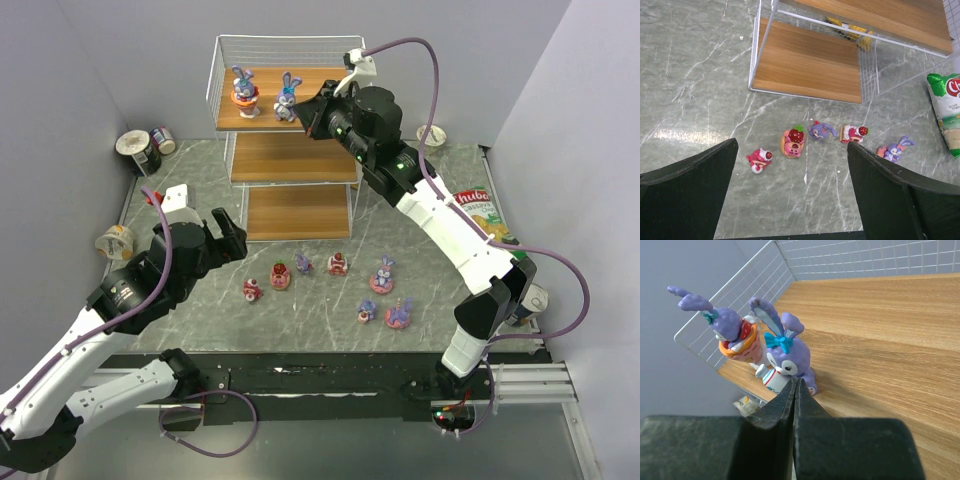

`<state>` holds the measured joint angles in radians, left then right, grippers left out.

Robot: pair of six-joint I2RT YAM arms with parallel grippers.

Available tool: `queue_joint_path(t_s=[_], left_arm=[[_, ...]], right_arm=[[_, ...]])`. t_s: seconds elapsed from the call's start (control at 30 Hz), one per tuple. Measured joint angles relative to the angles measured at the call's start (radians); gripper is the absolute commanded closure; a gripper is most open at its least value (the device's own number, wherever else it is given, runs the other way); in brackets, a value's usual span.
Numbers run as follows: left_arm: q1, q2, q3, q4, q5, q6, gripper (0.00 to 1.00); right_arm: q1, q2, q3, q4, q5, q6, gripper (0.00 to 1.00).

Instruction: Place and organize the plastic toys onto the shelf

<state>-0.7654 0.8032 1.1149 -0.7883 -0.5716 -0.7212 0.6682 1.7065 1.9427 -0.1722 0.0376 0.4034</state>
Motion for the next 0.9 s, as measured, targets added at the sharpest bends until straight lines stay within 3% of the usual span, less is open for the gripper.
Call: queue_joint_path(t_s=[0.37,0.47,0.8,0.9], left_arm=[[0.005,0.0,0.0,0.007,0.016,0.002,0.04],[0.006,0.006,0.0,0.017,0.026,0.002,0.04],[0.009,0.043,-0.038,0.067,0.089,0.004,0.04],[0.01,0.068,-0.055,0.101,0.126,0.013,0.04]], right_arm=[[-0.001,-0.044,-0.104,0.029,-0.007,-0.006,0.96],[0.0,-0.097,-0.152,0.029,-0.009,-0.012,0.89],[0.016,-0.419,-0.404,0.0,0.0,-0.036,0.42],[0.019,-0.536,-0.51,-0.032,0.014,-0.031,0.35]])
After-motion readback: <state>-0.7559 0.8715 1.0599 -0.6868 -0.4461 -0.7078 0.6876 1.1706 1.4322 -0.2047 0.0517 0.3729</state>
